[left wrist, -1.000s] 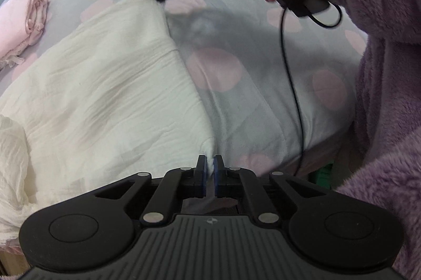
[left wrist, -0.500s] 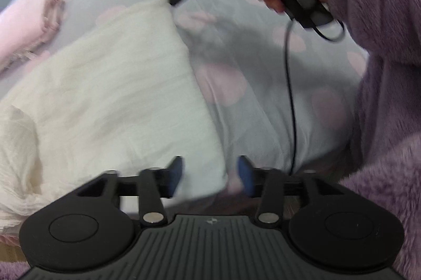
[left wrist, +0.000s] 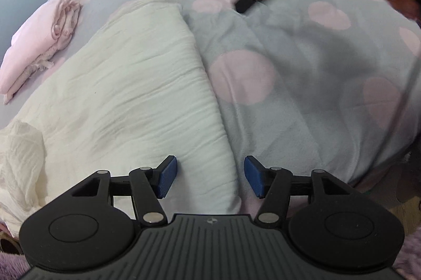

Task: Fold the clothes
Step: 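Grasp the garment edge with the left tool while the right tool grasps another edge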

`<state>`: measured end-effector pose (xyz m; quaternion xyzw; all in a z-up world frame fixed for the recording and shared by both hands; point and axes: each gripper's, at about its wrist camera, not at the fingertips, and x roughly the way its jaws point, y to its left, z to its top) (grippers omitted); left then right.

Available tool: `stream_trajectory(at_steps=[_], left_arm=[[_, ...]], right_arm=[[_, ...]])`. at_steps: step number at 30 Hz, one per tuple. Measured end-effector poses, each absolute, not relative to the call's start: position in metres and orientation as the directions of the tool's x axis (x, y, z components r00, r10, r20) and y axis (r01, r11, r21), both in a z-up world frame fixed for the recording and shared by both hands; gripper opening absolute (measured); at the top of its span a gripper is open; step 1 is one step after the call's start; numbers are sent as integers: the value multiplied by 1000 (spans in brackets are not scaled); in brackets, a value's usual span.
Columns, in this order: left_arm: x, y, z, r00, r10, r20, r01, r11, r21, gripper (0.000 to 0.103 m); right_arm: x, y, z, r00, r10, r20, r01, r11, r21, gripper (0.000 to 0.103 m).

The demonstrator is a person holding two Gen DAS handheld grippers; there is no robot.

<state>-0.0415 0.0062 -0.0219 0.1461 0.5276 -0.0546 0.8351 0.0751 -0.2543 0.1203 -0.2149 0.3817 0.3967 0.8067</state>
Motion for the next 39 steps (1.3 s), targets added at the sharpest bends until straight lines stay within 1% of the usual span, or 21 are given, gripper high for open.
stream_trajectory(at_steps=[1,3,4,6,7,9,12,14,16,19,22,25,27,30,35,39], left_arm=[[-40,8,-22,437,64,-897,235,955,182,54],[-38,11,-21,435,72,-897,219,958,183,40],[-36,13,-21,434,75,-898,211,960,182,38],[-34,18,-20,427,68,-902,199,966,167,28],[-34,19,-19,424,64,-903,198,967,161,25],[-35,22,-15,419,49,-907,194,971,142,11],[-34,35,-5,408,3,-913,143,987,67,9],[-33,48,3,403,-34,-915,91,996,3,9],[-32,60,11,411,-49,-910,59,998,-27,9],[-30,76,22,429,-69,-901,23,998,-66,9],[-31,88,27,438,-93,-894,-2,995,-105,9],[-32,98,28,444,-124,-887,-20,989,-148,9],[-33,103,29,452,-141,-881,-29,985,-172,9],[-38,111,33,467,-171,-868,-34,977,-210,9],[-42,120,36,481,-222,-848,-28,963,-268,8],[-44,127,38,490,-255,-833,-23,952,-305,8]], right_arm=[[65,-259,118,387,470,-793,-815,577,-56,52],[43,-266,111,380,459,-803,-845,526,-99,55],[32,-271,107,374,456,-808,-861,495,-119,57],[13,-279,99,364,455,-812,-888,432,-156,57],[5,-283,95,362,454,-814,-899,401,-175,58],[-6,-290,90,365,448,-816,-908,365,-205,60],[-11,-299,88,378,446,-812,-909,347,-233,65],[-11,-302,90,397,447,-802,-904,341,-257,65],[-11,-302,94,425,455,-782,-897,326,-297,68],[-14,-297,98,467,481,-742,-884,268,-383,70],[-18,-287,99,504,513,-695,-849,148,-507,71],[-19,-276,95,521,544,-658,-780,-9,-625,75],[-17,-267,94,520,564,-641,-728,-99,-678,76],[-9,-251,97,478,619,-624,-665,-209,-717,77],[7,-226,81,402,690,-602,-511,-376,-773,79],[23,-205,59,361,755,-547,-374,-421,-827,79]])
